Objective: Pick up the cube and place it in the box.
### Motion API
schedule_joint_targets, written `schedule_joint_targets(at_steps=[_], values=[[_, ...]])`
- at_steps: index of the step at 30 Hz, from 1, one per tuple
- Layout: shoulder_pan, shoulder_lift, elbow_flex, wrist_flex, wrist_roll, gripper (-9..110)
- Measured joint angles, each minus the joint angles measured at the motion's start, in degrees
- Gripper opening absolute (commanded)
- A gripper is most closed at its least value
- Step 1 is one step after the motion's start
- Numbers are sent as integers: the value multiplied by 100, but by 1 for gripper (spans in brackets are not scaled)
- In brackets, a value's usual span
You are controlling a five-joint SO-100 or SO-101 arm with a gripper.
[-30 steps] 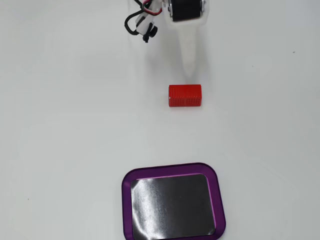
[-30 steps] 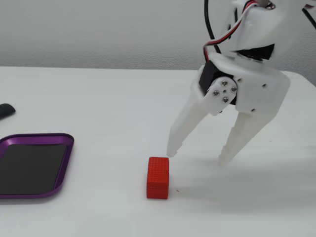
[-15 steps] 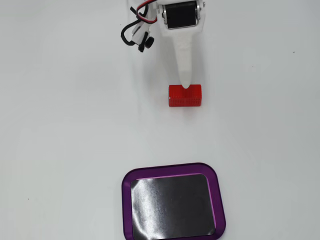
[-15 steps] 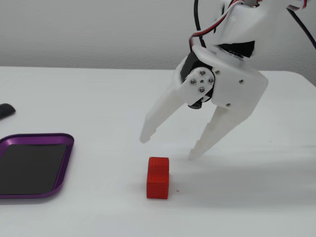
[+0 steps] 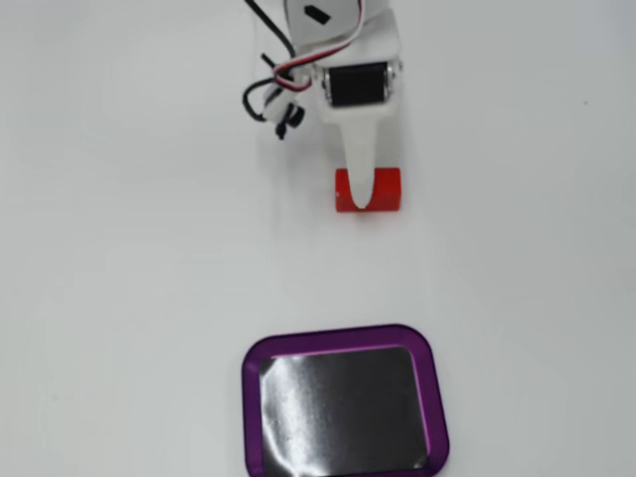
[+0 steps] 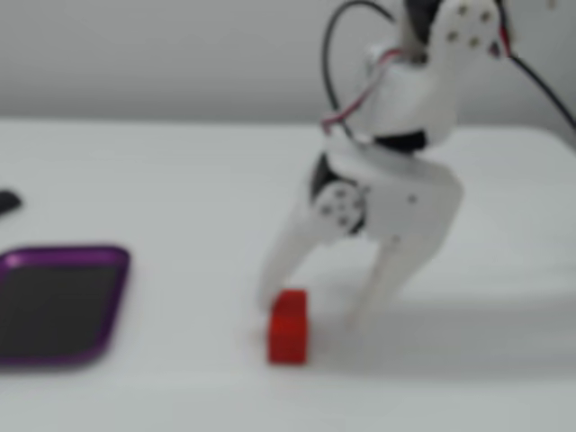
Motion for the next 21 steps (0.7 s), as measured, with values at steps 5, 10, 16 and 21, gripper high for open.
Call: schedule_joint_targets(at_steps=[5, 10, 16, 21], values=[[0, -404, -431, -9, 0, 23], [0, -642, -615, -9, -18, 11], [-18, -668, -642, -44, -501, -1], [-26, -448, -756, 9, -563, -1]])
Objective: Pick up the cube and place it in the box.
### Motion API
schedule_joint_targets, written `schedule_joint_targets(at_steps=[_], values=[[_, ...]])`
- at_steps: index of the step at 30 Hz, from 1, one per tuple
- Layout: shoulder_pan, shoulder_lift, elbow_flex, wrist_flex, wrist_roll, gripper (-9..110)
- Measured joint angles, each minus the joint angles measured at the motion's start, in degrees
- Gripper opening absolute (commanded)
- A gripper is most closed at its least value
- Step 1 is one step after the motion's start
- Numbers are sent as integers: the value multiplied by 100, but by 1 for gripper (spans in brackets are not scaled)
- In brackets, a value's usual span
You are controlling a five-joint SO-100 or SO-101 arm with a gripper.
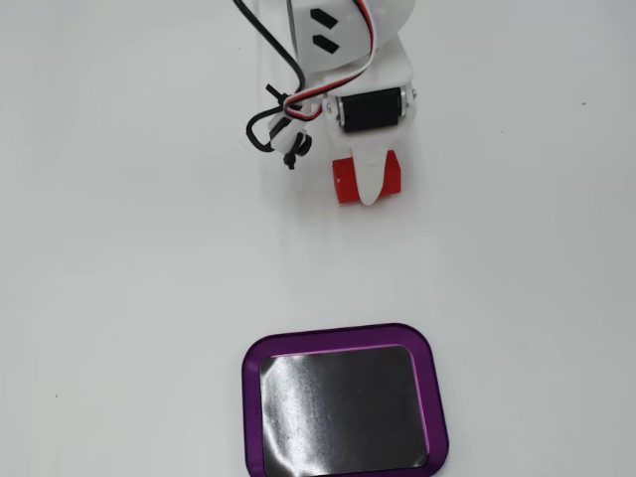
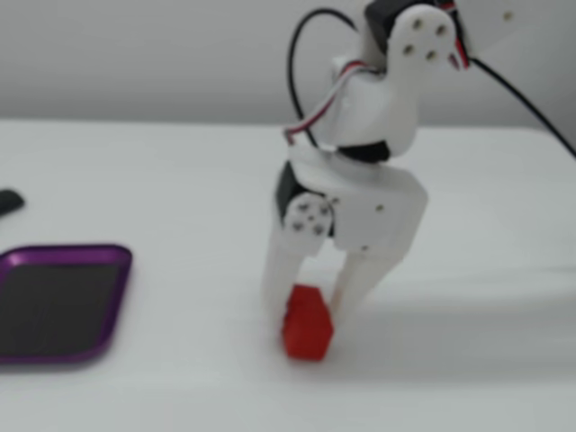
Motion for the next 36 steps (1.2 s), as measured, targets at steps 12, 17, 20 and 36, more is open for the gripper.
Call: schedule_joint_targets(at_steps=[12, 17, 20, 36], values=[[-97, 3190, 466, 53, 0, 0], [18, 4131, 1169, -176, 0, 0], [62, 4228, 1600, -1160, 9, 0], [940, 809, 1222, -4641, 105, 0]])
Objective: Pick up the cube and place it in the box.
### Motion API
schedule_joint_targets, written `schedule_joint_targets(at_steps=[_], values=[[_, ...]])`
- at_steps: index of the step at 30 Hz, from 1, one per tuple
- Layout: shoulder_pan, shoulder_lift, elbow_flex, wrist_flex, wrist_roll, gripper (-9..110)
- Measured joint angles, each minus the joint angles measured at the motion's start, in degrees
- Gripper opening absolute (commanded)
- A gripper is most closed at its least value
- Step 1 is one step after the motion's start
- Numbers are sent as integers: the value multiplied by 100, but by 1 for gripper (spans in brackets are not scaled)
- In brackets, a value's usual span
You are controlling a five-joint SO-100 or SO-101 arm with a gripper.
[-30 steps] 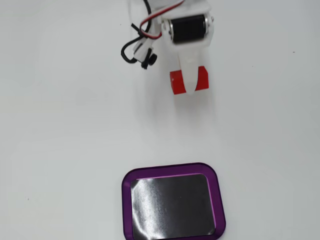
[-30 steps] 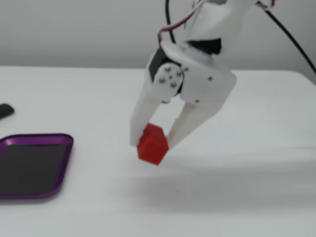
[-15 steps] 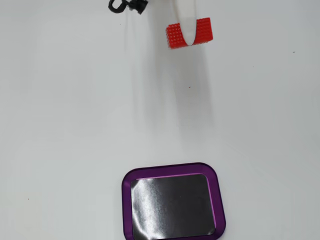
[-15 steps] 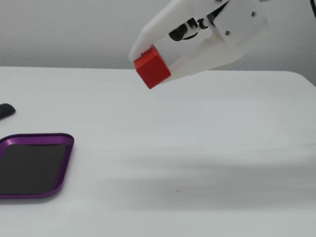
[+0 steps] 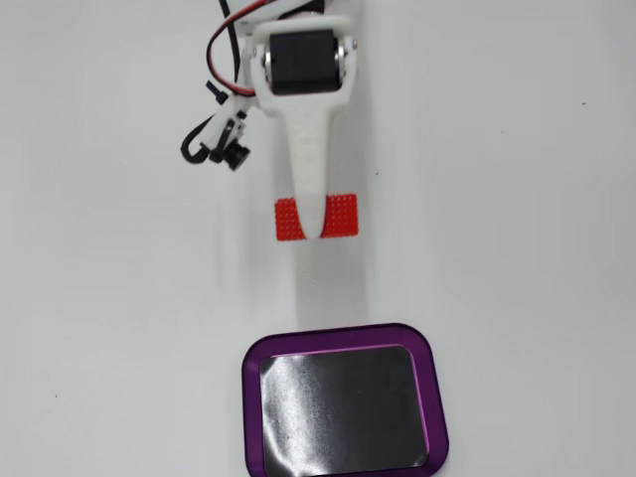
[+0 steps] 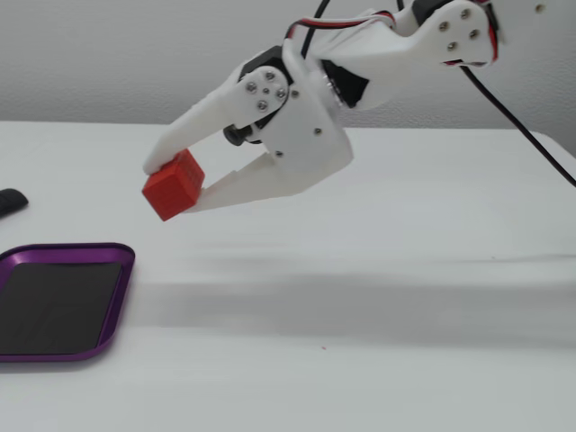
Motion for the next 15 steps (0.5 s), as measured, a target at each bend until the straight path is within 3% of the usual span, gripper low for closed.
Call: schedule_joint_targets(at_steps=[15], values=[[-193, -1916, -2496, 800, 439, 0]])
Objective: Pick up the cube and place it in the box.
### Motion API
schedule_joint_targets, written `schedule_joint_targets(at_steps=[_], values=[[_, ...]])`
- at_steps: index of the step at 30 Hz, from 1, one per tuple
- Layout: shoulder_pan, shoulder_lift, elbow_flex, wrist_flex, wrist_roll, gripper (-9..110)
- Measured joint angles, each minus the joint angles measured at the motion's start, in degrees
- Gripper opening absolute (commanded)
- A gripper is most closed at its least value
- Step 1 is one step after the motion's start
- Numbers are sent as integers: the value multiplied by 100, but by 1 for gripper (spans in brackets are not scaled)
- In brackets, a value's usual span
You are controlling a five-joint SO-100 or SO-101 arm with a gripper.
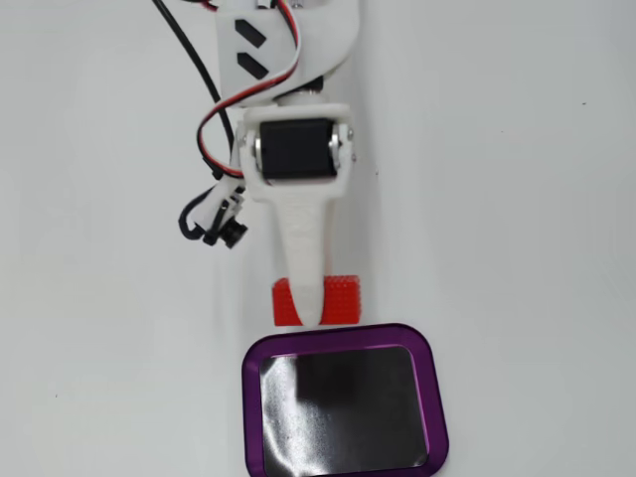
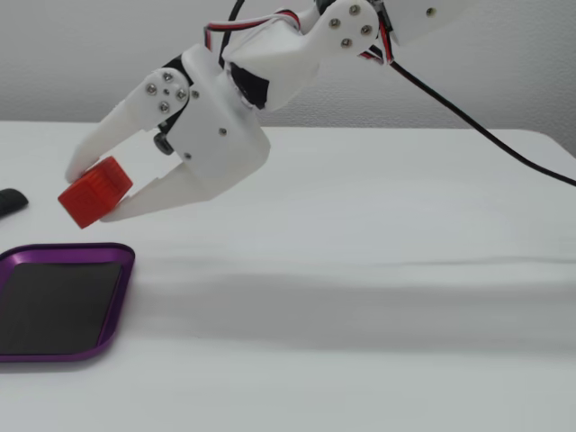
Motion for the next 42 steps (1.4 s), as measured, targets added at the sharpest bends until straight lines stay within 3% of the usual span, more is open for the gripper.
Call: schedule_joint_targets(at_steps=[19, 25, 30, 37, 42], values=[[-149, -475, -360, 97, 44, 0], [-237, -475, -360, 114, 44, 15], [-237, -475, -369, 571, 44, 25], [-211, -466, -439, 1143, 44, 26], [-202, 79, -475, 2347, 44, 26]])
